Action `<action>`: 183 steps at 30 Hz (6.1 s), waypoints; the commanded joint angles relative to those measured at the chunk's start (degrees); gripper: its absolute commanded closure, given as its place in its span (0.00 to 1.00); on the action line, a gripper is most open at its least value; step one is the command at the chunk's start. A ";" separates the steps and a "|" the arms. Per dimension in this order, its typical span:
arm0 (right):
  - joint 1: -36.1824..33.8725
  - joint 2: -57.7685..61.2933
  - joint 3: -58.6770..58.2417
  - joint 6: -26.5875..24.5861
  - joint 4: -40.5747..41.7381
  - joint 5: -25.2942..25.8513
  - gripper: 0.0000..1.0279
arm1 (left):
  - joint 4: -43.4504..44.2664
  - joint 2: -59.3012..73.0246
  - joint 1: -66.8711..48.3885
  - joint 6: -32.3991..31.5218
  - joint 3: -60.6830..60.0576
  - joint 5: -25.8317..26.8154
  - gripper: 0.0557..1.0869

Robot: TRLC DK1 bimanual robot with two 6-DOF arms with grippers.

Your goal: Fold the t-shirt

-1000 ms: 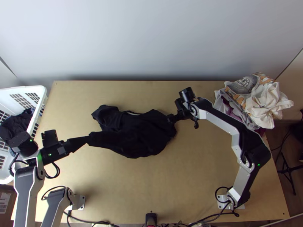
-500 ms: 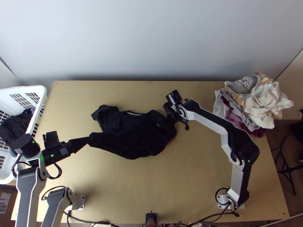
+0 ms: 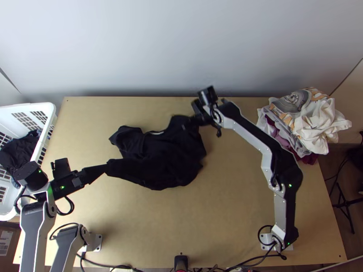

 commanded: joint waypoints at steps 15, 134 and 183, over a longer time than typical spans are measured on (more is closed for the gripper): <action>5.34 19.07 19.92 1.39 -4.69 5.91 0.03 | -0.20 -1.93 1.29 0.03 -2.23 -0.05 0.96; -3.18 -17.41 4.27 11.32 -1.35 4.68 0.97 | 1.83 10.37 6.66 2.58 1.11 1.27 0.12; 0.24 -19.25 -1.88 15.10 -3.37 4.77 0.97 | 8.94 65.30 -63.13 19.36 40.58 -59.81 0.05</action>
